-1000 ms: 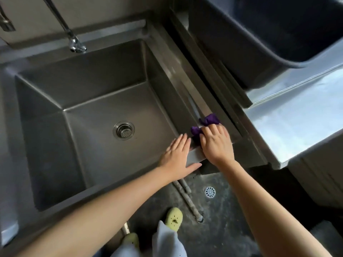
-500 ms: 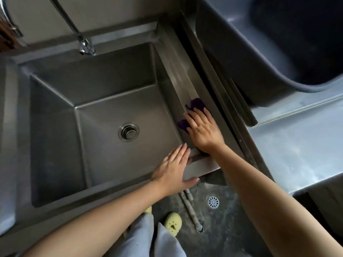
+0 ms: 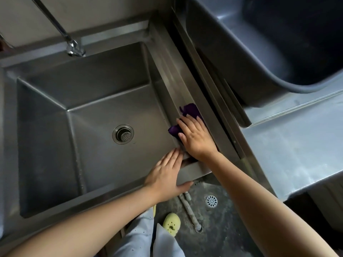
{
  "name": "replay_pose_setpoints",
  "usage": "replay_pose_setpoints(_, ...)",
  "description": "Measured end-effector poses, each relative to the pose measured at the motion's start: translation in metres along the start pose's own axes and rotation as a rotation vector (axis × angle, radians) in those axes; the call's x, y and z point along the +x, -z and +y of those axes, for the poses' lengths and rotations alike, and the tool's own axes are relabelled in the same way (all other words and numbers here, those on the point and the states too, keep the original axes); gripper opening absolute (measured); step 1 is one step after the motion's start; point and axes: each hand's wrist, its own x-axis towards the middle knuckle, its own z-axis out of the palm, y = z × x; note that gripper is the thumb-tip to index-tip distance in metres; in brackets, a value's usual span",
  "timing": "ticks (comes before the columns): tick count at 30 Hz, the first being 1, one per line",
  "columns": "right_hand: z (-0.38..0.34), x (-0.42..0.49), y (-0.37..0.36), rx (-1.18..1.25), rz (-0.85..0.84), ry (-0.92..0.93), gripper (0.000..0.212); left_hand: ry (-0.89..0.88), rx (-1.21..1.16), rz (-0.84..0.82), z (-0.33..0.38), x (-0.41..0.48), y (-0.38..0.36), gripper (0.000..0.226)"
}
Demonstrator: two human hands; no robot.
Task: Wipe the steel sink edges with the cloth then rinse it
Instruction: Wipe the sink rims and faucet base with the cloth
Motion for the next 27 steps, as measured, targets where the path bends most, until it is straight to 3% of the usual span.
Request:
replay_pose_setpoints(12, 0.002, 0.067, -0.003, 0.031, 0.017, -0.036, 0.049, 0.048, -0.01, -0.059, -0.001, 0.002, -0.002, 0.092)
replay_pose_setpoints(15, 0.002, 0.067, 0.013, 0.301, -0.021, -0.062, 0.049, 0.095, -0.31, -0.045, -0.005, 0.006, 0.012, 0.095)
replay_pose_setpoints(17, 0.007, 0.06, 0.034, 0.522, 0.025, -0.128, 0.046, 0.17, -0.464, 0.108, -0.013, 0.024, 0.022, 0.076)
replay_pose_setpoints(20, 0.018, 0.034, 0.053, 0.582, 0.119, -0.239, 0.043, 0.296, -0.37, 0.318, -0.023, 0.075, 0.041, 0.063)
replay_pose_setpoints(27, 0.041, 0.011, 0.041, 0.688, 0.085, -0.333, 0.04, 0.305, -0.177, 0.241, -0.007, 0.164, 0.023, 0.07)
